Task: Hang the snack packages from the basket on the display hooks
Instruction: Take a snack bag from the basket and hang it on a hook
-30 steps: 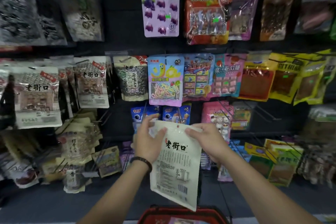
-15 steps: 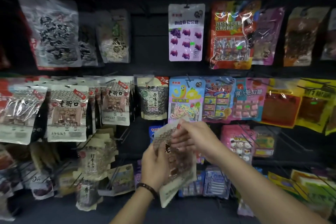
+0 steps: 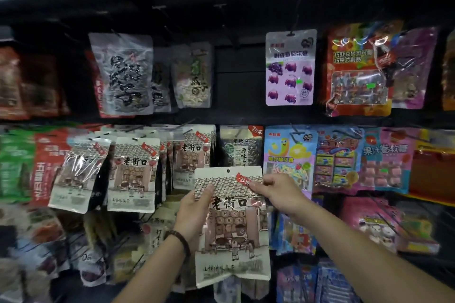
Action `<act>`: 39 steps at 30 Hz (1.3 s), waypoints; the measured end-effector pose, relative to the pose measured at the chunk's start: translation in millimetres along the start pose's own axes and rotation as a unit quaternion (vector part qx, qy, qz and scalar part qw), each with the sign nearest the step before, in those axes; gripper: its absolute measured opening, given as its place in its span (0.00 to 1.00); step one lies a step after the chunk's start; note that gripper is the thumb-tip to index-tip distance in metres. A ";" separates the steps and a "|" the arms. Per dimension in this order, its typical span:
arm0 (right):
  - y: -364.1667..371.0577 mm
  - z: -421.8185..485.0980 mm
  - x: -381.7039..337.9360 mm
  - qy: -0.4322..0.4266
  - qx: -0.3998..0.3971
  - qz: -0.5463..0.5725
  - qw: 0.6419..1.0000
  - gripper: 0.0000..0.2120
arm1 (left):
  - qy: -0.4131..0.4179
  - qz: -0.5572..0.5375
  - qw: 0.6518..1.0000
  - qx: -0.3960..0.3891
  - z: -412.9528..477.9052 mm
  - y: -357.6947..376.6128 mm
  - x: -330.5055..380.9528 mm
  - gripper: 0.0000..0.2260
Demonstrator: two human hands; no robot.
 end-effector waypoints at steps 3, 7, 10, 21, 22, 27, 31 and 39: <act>20.3 19.7 -9.9 -0.019 0.027 0.018 0.999 0.24 | 0.008 0.009 1.000 0.012 8.8 -13.8 21.1 0.44; 52.0 46.9 -29.7 -0.027 0.038 0.057 0.997 0.13 | 0.018 0.049 0.998 0.028 36.8 -39.7 31.7 0.35; 77.7 74.3 -40.3 -0.035 0.053 0.054 0.997 0.12 | 0.028 0.054 0.997 0.053 59.7 -65.1 37.0 0.40; 152.0 167.9 -44.5 -0.030 0.070 0.078 0.994 0.25 | 0.109 0.276 0.924 0.243 93.5 -103.6 28.9 0.33; 152.9 173.3 -48.6 -0.044 0.075 0.082 0.993 0.23 | 0.130 0.301 0.918 0.225 92.0 -98.5 27.2 0.35; 153.7 189.1 -61.8 -0.071 0.113 0.122 0.984 0.25 | 0.188 0.380 0.888 0.178 101.4 -80.0 17.9 0.37; 152.9 199.4 -55.0 -0.050 0.139 0.130 0.980 0.23 | 0.182 0.384 0.892 0.154 113.2 -70.7 19.7 0.39; 153.0 212.3 -37.8 -0.020 0.158 0.107 0.981 0.14 | 0.183 0.402 0.888 0.127 134.8 -62.5 10.4 0.47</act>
Point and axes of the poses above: each hand's wrist, its own z-axis towards the middle knuckle, its own y-axis out of the palm, x = y × z, the point moved 7 cm from there along z, towards the middle knuckle, and after that the axes turned 8 degrees about -y, right-handed, at the moved point
